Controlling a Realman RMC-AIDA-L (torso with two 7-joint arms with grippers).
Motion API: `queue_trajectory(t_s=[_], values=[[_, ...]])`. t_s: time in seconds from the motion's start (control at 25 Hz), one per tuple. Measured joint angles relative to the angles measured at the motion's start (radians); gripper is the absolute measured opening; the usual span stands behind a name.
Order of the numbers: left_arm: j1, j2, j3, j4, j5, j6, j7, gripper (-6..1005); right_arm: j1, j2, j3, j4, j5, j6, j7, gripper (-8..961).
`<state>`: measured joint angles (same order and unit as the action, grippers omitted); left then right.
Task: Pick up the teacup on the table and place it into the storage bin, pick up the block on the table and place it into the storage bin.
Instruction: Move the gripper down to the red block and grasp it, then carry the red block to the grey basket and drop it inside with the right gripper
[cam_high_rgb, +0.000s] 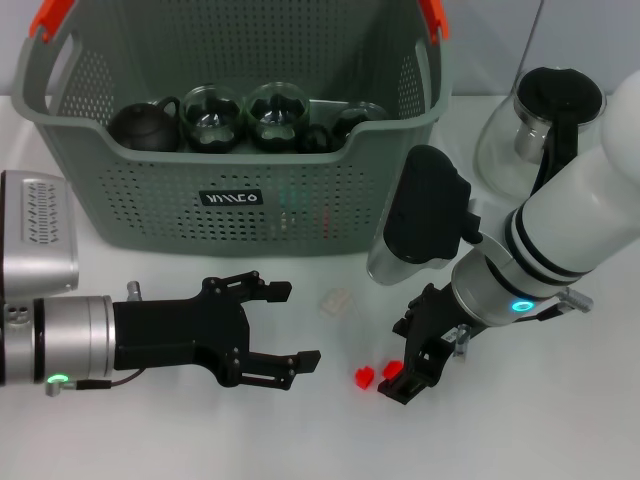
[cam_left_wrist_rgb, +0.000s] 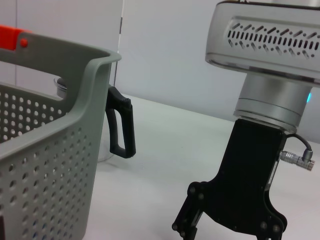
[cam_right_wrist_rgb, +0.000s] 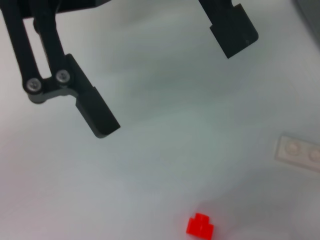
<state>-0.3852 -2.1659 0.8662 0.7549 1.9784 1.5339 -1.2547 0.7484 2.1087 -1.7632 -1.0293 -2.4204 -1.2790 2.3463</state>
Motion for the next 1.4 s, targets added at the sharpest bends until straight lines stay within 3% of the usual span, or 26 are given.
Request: queue_trajectory(t_s=[0.48, 0.88, 1.08, 1.2, 1.32, 1.4], values=[[-0.001, 0.0, -0.001, -0.001, 0.004, 0.0, 0.0, 951, 0.002, 0.001, -0.037, 0.026, 0.002, 0.032, 0.017, 697], [0.001, 0.002, -0.001, -0.003, 0.007, 0.0, 0.0, 951, -0.009, -0.003, -0.038, 0.004, 0.003, 0.012, 0.016, 221], [0.005, 0.002, -0.012, -0.002, 0.009, 0.006, 0.0, 951, -0.06, -0.01, 0.059, -0.179, -0.008, -0.125, 0.031, 206], [0.006, 0.002, -0.025, -0.002, 0.012, 0.008, 0.0, 951, -0.081, -0.011, 0.175, -0.383, -0.037, -0.291, 0.068, 211], [0.01, 0.003, -0.037, -0.002, 0.014, 0.01, 0.0, 951, -0.05, -0.012, 0.344, -0.625, -0.036, -0.478, 0.126, 223], [0.012, 0.003, -0.039, 0.0, 0.014, 0.01, 0.001, 951, 0.012, -0.011, 0.481, -0.721, -0.009, -0.576, 0.156, 231]])
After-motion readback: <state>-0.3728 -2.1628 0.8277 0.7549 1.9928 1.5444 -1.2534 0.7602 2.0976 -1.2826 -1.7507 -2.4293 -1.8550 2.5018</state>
